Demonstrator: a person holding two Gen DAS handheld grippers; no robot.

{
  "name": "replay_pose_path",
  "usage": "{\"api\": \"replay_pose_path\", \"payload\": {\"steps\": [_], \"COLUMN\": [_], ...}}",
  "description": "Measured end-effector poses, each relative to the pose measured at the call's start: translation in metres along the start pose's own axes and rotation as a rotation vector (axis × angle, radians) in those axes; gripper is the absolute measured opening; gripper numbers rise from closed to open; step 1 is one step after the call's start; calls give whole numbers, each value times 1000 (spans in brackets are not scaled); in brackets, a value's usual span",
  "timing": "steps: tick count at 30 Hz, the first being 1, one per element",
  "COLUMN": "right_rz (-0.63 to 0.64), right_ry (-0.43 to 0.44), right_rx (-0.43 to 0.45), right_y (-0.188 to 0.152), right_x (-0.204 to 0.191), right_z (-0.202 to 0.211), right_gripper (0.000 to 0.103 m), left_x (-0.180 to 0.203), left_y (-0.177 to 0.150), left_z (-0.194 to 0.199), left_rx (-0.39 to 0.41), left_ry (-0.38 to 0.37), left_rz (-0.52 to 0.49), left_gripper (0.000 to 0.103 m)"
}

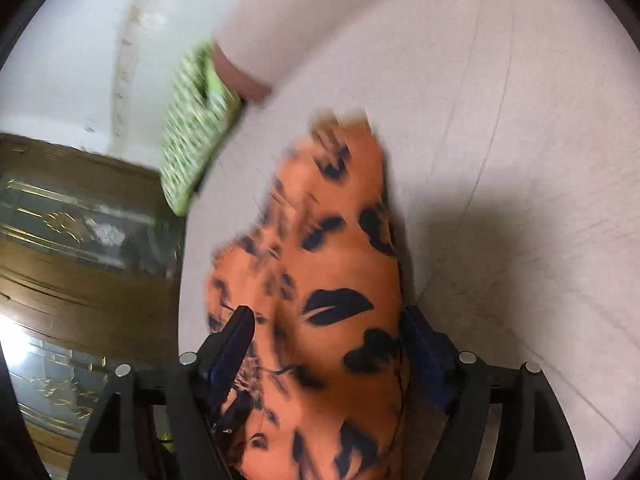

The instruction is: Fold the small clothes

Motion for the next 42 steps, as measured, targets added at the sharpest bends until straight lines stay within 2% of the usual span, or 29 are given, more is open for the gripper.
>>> {"api": "replay_pose_path", "payload": {"steps": [1, 2, 4, 5, 6, 7, 8, 10, 12, 14, 17, 18, 19, 21, 23, 24, 25, 26, 27, 28, 29, 31, 33, 35, 36, 37, 39, 40, 42], "right_rz": [58, 118, 208, 201, 138, 86, 54, 71, 109, 67, -39, -36, -4, 179, 182, 144, 101, 74, 63, 74, 112, 207, 282, 345, 378, 404, 419, 432, 473], "right_ry": [-47, -65, -114, -143, -160, -110, -59, -46, -29, 2, 7, 3, -17, -93, -146, -178, -175, -127, -120, -142, -195, -251, -237, -178, -163, -174, -215, -240, -281], "right_rx": [19, 54, 111, 88, 28, 29, 37, 70, 137, 191, 136, 109, 113, 196, 194, 144, 113, 140, 156, 171, 211, 290, 314, 270, 225, 169, 95, 92, 107], "right_y": [0, -2, -4, -4, -3, -2, -1, 4, 16, 37, 59, 62, 61, 54, 58, 60, 58, 59, 56, 53, 51, 41, 19, -9, -24, -38, -61, -72, -79], "right_x": [-7, -19, -35, -28, -8, 1, 5, -4, -14, -12, 12, 16, 9, -25, -28, -13, 1, 2, -1, -9, -18, -42, -67, -84, -91, -93, -86, -75, -77], "right_z": [2, 11, 21, 14, 0, -1, 5, 17, 31, 30, 7, 0, 2, 20, 5, -7, -12, -8, 2, 8, 20, 47, 64, 68, 62, 51, 30, 38, 35], "right_gripper": [43, 37, 36, 36, 37, 44, 46, 70, 73, 79, 78, 47, 21, 21, 21, 26, 33, 34, 45, 75, 83, 83, 83, 83, 83, 83, 83, 83, 84], "left_x": [0, 0, 0, 1, 1, 2, 3, 2, 1, 0, 1, 2, 2, 1, 2, 3, 4, 5, 5, 5, 5, -3, -23, -48, -57, -66, -78, -82, -84], "left_y": [0, 0, -1, -1, 0, 0, 0, 0, 0, 0, 1, 1, 1, 1, 2, 2, 2, 1, 1, 2, 2, 7, 15, 19, 19, 16, 3, -6, -17], "left_z": [0, 1, 1, 0, -1, -1, -1, 0, 0, -1, -2, -2, -2, -2, -3, -3, -3, -3, -2, -2, -1, 7, 24, 41, 44, 43, 30, 20, 10], "left_rx": [1, 5, 7, 2, 0, 0, 3, 4, 2, 0, 0, 0, 3, 7, 8, 5, 7, 8, 11, 10, 8, 13, 75, 148, 157, 143, 51, -12, -80], "left_ry": [-1, 1, -2, -1, -2, 3, 8, 8, 4, 5, 8, 7, 6, 3, 4, 6, 9, 15, 14, 7, -2, -61, -119, -99, -94, -118, -199, -228, -261], "left_rz": [-2, -4, -2, 1, -1, -6, -9, -7, 0, 1, -3, -4, -6, -6, -3, -6, -8, -14, -14, -9, -3, 46, 162, 243, 270, 305, 377, 405, 426], "left_gripper": [62, 62, 62, 62, 63, 63, 63, 63, 63, 63, 64, 64, 64, 64, 64, 64, 64, 65, 65, 65, 66, 66, 67, 77, 80, 82, 82, 82, 80]}}
Point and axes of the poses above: each gripper's, at about its wrist camera, not at the fingertips, and z roughly against the way its jaws point, x to its right, y to its top, the point moved 5 cm from there along -z, roughly the way its jaws point, and after that the axes turned 2 degrees about y, right-handed, at the moved point
